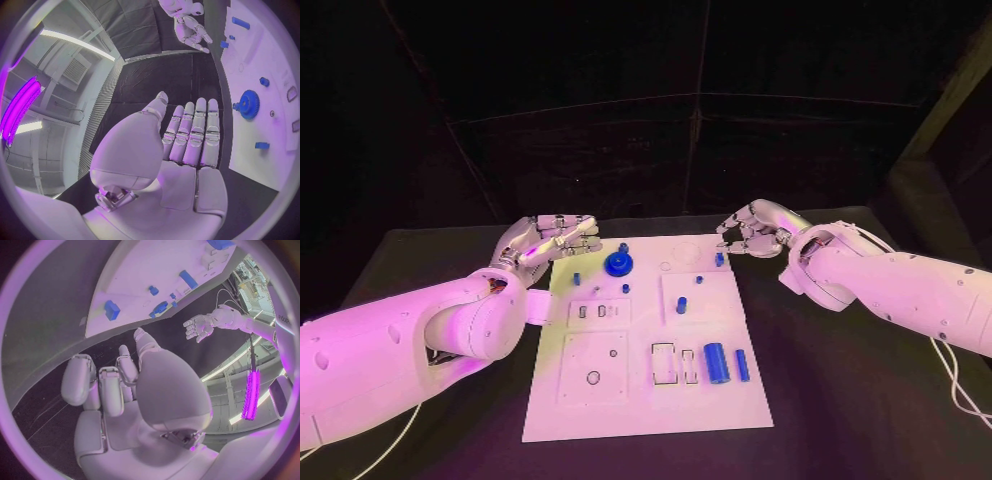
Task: Assemble the parts on the task board
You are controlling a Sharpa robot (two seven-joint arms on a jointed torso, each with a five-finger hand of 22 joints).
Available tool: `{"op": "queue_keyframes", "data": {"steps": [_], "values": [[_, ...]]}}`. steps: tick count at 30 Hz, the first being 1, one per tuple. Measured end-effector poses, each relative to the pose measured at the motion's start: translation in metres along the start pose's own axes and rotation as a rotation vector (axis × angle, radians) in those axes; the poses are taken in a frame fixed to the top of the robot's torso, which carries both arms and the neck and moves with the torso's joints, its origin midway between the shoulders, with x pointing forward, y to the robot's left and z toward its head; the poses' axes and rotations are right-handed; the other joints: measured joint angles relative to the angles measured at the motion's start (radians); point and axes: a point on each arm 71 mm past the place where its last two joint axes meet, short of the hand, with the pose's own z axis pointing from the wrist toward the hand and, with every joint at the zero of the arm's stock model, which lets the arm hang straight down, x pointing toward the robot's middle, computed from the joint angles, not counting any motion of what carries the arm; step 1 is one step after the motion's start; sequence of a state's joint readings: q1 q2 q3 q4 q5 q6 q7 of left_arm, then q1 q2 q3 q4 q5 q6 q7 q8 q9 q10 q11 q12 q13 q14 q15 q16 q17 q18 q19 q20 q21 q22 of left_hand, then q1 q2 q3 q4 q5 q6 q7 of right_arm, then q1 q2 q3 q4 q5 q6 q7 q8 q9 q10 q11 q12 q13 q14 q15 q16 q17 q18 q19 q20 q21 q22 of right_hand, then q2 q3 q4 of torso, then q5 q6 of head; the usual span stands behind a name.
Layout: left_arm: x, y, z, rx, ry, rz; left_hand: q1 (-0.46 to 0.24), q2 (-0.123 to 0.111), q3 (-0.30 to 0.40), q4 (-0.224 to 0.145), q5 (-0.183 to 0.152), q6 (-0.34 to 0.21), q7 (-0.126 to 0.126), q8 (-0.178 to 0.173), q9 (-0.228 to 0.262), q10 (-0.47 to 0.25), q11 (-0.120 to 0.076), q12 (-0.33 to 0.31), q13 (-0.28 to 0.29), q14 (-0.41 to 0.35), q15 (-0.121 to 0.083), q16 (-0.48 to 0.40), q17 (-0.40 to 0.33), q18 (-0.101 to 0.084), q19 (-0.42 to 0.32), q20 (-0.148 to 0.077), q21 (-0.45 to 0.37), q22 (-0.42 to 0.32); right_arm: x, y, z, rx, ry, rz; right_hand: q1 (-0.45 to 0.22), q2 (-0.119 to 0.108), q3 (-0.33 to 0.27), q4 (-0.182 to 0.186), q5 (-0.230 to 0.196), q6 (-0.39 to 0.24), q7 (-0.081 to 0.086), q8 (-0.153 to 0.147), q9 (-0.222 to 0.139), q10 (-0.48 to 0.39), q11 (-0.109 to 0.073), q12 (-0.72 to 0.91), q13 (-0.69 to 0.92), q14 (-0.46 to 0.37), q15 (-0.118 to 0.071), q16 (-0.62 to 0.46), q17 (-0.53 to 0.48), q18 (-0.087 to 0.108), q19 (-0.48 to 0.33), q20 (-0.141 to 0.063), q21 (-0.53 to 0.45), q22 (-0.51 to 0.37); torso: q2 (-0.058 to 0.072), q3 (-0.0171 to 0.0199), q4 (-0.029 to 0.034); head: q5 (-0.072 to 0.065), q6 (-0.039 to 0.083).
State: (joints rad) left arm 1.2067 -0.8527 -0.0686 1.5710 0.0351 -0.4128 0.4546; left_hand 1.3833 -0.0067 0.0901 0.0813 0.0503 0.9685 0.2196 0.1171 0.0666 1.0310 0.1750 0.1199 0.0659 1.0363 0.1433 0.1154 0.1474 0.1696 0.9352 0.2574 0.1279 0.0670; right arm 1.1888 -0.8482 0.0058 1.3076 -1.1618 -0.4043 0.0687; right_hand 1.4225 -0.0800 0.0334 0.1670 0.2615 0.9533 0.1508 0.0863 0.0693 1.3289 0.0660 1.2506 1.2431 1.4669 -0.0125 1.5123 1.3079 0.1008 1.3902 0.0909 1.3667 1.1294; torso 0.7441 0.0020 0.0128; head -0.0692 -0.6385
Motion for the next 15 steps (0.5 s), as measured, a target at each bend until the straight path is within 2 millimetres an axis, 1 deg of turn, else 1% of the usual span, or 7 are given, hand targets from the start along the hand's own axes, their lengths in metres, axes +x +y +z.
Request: {"op": "queue_keyframes", "data": {"steps": [1,3,6,7,9,11,15], "values": [[0.0,0.0,0.0,0.0,0.001,0.0,0.0,0.0,0.0,0.0,0.0,0.0,0.0,0.0,0.0,0.0,0.0,0.0,0.0,0.0,0.0,0.0,0.0,0.0,0.0,0.0,0.0,0.0,0.001,-0.003,0.0,0.002,0.004,0.0,0.0,0.0,0.0,0.0,0.0,-0.003,0.003,0.0,0.0,0.0,0.0,0.0,-0.001,0.0,0.0,0.0,0.0,0.0,0.0,0.0,0.0,0.0,0.0,-0.0002,0.0006,-0.003,-0.001],[0.0,0.0,0.001,-0.001,0.0,0.0,0.0,0.0,0.0,0.0,0.0,0.0,0.0,0.0,0.0,0.0,0.0,0.0,0.0,0.0,0.0,0.0,0.0,0.0,0.0,0.0,0.0,0.0,0.002,-0.006,0.001,0.006,0.01,-0.001,0.0,0.0,-0.003,-0.003,0.0,-0.003,0.003,-0.005,-0.001,-0.004,0.004,-0.005,-0.003,0.0,0.0,0.0,0.0,0.0,0.0,0.0,0.0,0.0,0.0,-0.0008,0.0014,-0.006,-0.003],[0.0,0.001,0.001,-0.002,0.0,0.0,0.0,0.0,0.0,0.0,0.0,0.0,0.0,0.0,0.0,0.0,0.0,0.0,0.0,0.0,0.0,0.0,0.0,0.0,0.0,0.0,0.0,0.0,0.004,-0.012,0.0,0.012,0.023,-0.003,0.004,-0.004,-0.006,-0.006,-0.012,-0.007,0.007,-0.005,-0.001,-0.006,0.001,-0.007,-0.007,0.0,0.0,0.0,0.0,0.0,0.0,0.0,0.0,0.0,0.0,-0.0015,0.0029,-0.009,-0.005],[0.0,0.001,0.001,-0.003,-0.001,0.0,0.0,0.0,0.0,0.0,0.0,0.0,0.0,0.0,0.0,0.0,0.0,0.0,0.0,0.0,0.0,0.0,0.0,0.0,0.0,0.0,0.0,0.0,0.005,-0.014,0.0,0.015,0.028,-0.004,0.004,-0.004,-0.006,-0.006,-0.012,-0.009,0.005,-0.005,-0.001,-0.007,0.0,-0.01,-0.008,0.0,0.0,0.0,0.0,0.0,0.0,0.0,0.0,0.0,0.0,-0.0016,0.003,-0.009,-0.006],[0.0,0.001,0.001,-0.003,0.0,0.0,0.0,0.0,0.0,0.0,0.0,0.0,0.0,0.0,0.0,0.0,0.0,0.0,0.0,0.0,0.0,0.0,0.0,0.0,0.0,0.0,0.0,0.0,0.007,-0.017,0.0,0.017,0.038,-0.004,0.004,-0.004,-0.007,-0.007,-0.018,-0.016,0.009,-0.011,-0.002,-0.011,0.004,-0.013,-0.011,0.0,0.0,0.002,0.0,0.0,0.0,0.0,0.0,0.0,0.0,-0.0017,0.003,-0.009,-0.007],[0.0,0.001,0.002,-0.003,0.0,0.0,0.0,0.0,0.0,0.0,0.0,0.0,0.0,0.0,0.0,0.0,0.0,0.0,0.0,0.0,0.0,0.0,0.0,0.0,0.0,0.0,0.0,0.0,0.009,-0.019,-0.001,0.019,0.048,-0.004,0.004,-0.004,-0.01,-0.01,-0.018,-0.018,0.007,-0.012,-0.002,-0.011,0.004,-0.016,-0.012,0.0,0.0,0.004,0.0,0.0,0.0,0.0,0.0,0.0,0.0,-0.0018,0.003,-0.009,-0.008],[-0.001,0.002,0.002,-0.004,0.0,0.0,0.0,0.0,0.0,0.0,0.0,0.0,0.0,0.0,0.0,0.0,0.0,0.0,0.0,0.0,0.0,0.0,0.0,0.0,0.0,0.0,0.0,0.0,0.013,-0.021,-0.001,0.017,0.067,-0.004,0.004,-0.004,-0.01,-0.01,-0.023,-0.022,0.009,-0.012,-0.002,-0.014,0.007,-0.016,-0.013,0.0,0.0,0.004,0.0,0.0,0.0,0.0,0.0,0.0,0.0,-0.0023,0.0027,-0.008,-0.009]]}}
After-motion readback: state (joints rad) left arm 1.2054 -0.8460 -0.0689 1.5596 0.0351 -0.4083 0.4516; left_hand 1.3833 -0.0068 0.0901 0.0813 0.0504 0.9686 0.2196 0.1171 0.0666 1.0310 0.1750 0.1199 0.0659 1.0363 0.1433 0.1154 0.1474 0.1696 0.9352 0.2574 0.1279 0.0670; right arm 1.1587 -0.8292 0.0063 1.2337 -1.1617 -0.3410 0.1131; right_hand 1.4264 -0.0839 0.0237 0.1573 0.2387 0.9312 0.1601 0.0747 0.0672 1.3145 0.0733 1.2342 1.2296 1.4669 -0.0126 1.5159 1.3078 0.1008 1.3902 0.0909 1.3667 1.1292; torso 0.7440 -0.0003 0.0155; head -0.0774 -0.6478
